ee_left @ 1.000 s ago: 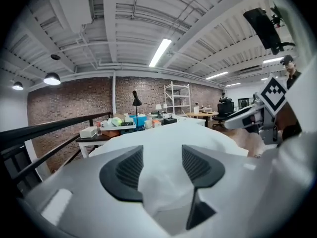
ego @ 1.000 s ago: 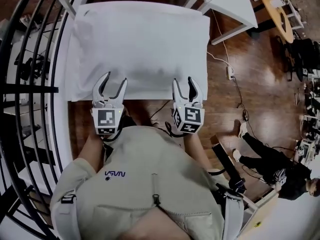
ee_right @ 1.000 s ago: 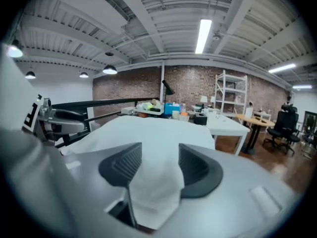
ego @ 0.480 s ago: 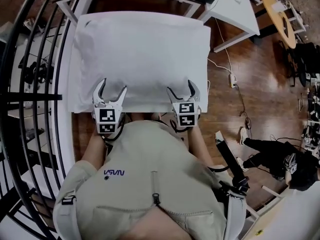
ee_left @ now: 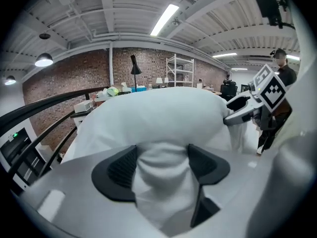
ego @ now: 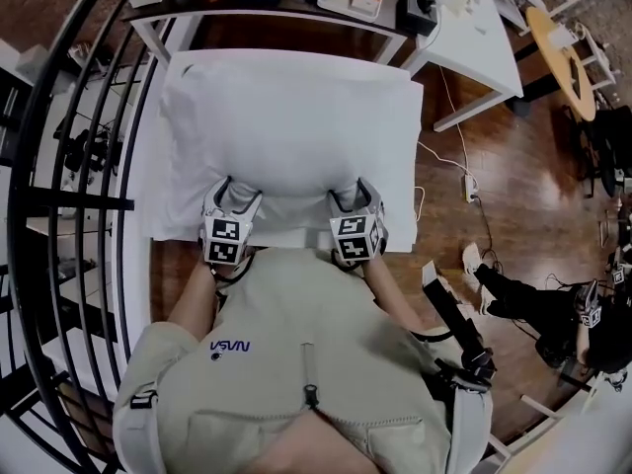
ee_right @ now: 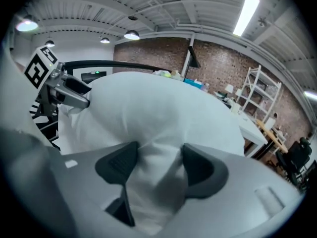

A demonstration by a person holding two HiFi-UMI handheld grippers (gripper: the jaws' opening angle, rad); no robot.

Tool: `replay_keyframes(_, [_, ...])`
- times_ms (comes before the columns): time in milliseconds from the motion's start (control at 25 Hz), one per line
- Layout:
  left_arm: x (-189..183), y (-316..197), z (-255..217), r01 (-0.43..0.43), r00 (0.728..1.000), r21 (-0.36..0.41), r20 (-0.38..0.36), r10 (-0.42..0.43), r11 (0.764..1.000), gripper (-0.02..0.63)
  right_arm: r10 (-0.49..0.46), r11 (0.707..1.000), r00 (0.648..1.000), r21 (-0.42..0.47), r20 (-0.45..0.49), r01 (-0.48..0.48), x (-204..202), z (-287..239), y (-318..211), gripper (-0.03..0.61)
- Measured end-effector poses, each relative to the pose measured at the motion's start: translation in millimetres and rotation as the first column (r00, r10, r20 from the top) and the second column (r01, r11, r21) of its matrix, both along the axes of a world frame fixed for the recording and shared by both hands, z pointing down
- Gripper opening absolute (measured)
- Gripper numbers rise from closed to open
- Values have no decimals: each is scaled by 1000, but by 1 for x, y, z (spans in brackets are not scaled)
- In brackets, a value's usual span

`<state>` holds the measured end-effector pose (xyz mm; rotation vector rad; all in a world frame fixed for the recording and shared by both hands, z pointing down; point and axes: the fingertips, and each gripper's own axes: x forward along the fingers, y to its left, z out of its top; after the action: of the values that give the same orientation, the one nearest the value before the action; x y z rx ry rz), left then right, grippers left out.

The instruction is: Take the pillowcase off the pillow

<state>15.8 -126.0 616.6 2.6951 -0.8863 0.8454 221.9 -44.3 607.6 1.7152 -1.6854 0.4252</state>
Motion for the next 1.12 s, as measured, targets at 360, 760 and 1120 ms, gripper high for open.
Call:
replay_keyframes(360, [2, -10, -32, -24, 999, 97, -20, 26, 995, 32, 32, 983, 997, 176, 70, -44, -6, -41, -5, 17])
replay_keyframes(760, [6, -18, -157, -27, 976, 197, -206, 69, 980, 8, 34, 947, 988, 312, 153, -81, 2, -147, 0, 11])
replay_keyframes(1120, [1, -20, -225, -73, 967, 133, -231, 103, 988, 8, -73, 964, 947, 264, 312, -12, -9, -220, 13, 9])
